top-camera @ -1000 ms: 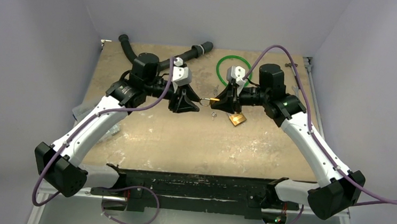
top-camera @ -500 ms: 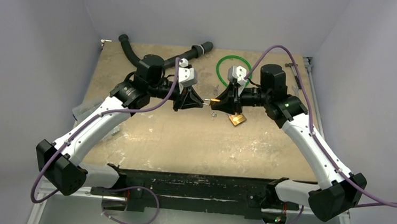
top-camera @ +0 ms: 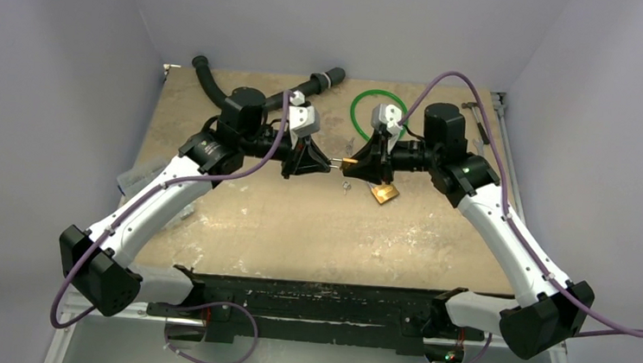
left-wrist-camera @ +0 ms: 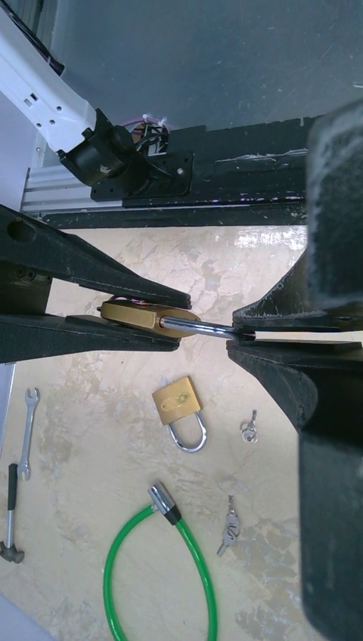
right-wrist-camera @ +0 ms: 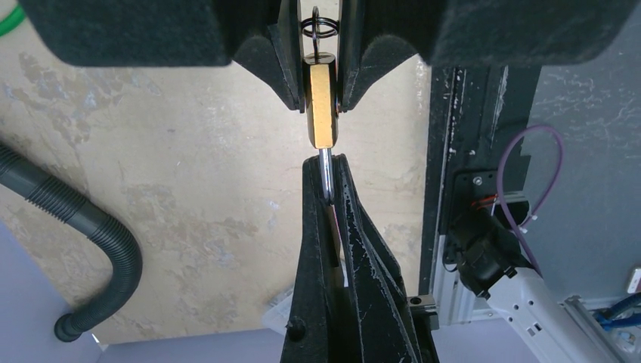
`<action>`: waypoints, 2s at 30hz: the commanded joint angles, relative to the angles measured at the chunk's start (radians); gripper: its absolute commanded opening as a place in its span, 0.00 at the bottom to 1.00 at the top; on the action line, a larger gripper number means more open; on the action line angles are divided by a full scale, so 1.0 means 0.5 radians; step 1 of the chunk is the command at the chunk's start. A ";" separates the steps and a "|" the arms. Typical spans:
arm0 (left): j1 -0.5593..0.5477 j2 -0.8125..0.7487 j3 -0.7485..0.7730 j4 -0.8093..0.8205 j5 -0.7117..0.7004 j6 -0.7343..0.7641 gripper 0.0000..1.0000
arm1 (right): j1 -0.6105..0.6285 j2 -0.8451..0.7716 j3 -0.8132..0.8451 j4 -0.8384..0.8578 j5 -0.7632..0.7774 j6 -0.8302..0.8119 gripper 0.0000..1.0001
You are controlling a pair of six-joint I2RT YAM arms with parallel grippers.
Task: Lock with the key
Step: Lock the lock.
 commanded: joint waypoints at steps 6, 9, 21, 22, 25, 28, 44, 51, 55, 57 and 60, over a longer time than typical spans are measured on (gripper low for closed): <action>-0.062 0.040 -0.006 0.288 0.147 -0.174 0.00 | 0.030 0.031 0.068 0.192 -0.109 0.057 0.00; -0.077 0.048 -0.011 0.317 0.177 -0.208 0.00 | 0.041 0.035 0.071 0.198 -0.112 0.039 0.00; -0.133 0.089 -0.045 0.441 0.156 -0.259 0.00 | 0.129 0.047 0.113 0.203 -0.143 0.033 0.00; -0.137 0.091 -0.048 0.451 0.156 -0.262 0.00 | 0.139 0.047 0.114 0.214 -0.143 0.046 0.00; -0.148 0.098 -0.047 0.477 0.162 -0.273 0.00 | 0.165 0.041 0.104 0.238 -0.143 0.070 0.00; -0.163 0.102 -0.042 0.496 0.168 -0.282 0.00 | 0.186 0.047 0.102 0.248 -0.146 0.077 0.00; -0.227 0.105 -0.061 0.719 0.147 -0.408 0.00 | 0.270 0.090 0.085 0.351 -0.179 0.141 0.00; -0.261 0.121 -0.063 0.846 0.148 -0.471 0.00 | 0.288 0.096 0.059 0.428 -0.198 0.180 0.00; -0.282 0.133 -0.072 0.861 0.159 -0.475 0.00 | 0.292 0.094 0.050 0.485 -0.210 0.222 0.00; -0.286 0.132 -0.084 0.860 0.167 -0.477 0.00 | 0.292 0.084 0.047 0.490 -0.209 0.225 0.00; -0.281 0.106 -0.078 0.771 0.163 -0.431 0.00 | 0.292 0.057 0.029 0.456 -0.202 0.216 0.00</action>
